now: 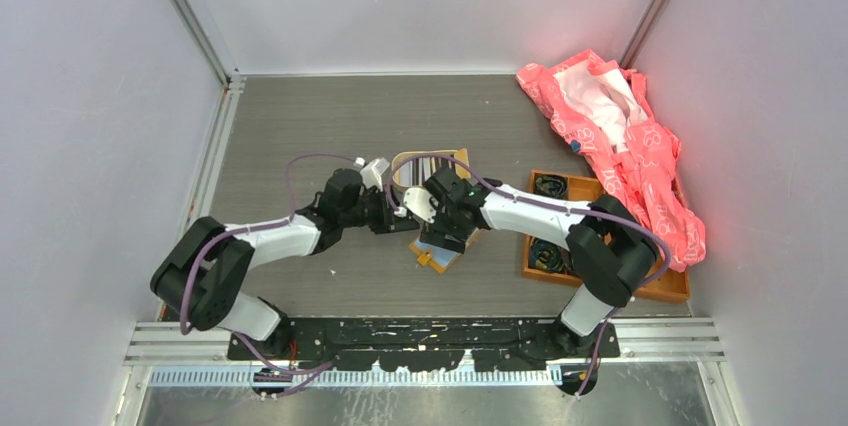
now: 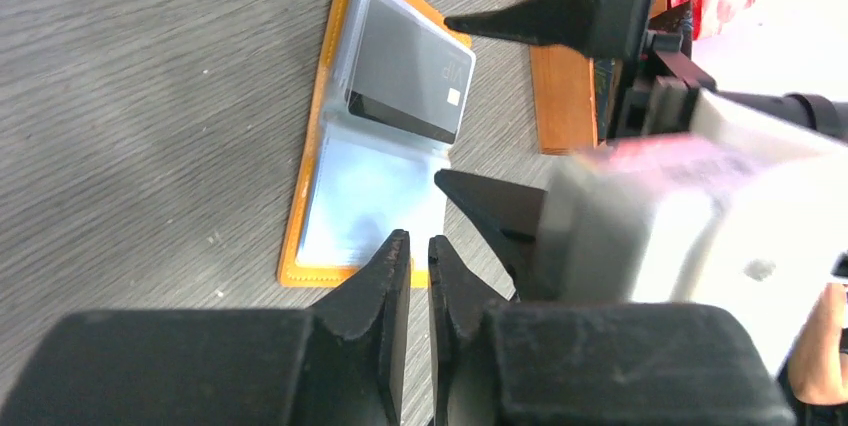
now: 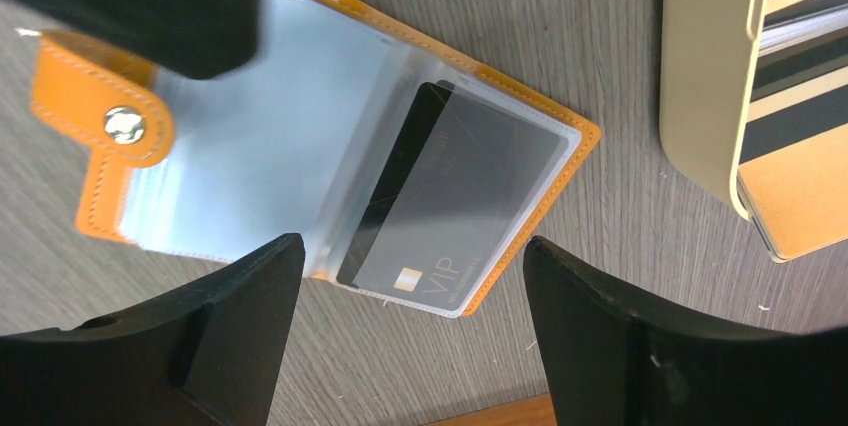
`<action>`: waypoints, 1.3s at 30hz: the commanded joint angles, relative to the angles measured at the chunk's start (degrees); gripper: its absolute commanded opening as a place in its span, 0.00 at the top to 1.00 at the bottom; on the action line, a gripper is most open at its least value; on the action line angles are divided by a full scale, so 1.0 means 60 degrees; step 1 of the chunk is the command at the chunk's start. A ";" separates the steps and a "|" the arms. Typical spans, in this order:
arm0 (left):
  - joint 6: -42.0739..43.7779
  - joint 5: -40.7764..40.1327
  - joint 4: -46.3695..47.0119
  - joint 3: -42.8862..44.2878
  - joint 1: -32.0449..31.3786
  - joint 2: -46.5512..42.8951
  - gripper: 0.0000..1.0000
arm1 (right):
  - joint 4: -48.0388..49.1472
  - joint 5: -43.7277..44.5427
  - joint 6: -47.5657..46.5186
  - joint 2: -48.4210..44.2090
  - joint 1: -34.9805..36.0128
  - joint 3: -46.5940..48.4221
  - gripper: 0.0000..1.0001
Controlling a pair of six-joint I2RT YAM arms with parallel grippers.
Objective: Put the credit cards into the card holder
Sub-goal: Insert the credit card into the card holder.
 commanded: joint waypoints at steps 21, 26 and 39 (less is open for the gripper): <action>0.0778 -0.1564 0.0558 -0.1782 0.0037 -0.3792 0.78 | 0.0431 0.0893 0.0960 0.0420 -0.0443 0.0564 0.43; 0.0812 -0.1822 0.0463 -0.2194 0.0080 -0.4774 0.57 | 0.0414 0.0593 0.1160 0.0194 -0.0706 0.0591 0.53; -0.0810 -0.2442 0.0275 -0.3588 0.0130 -0.6424 0.28 | -0.1477 -0.4993 -0.3430 -0.2384 -0.1473 -0.0817 0.63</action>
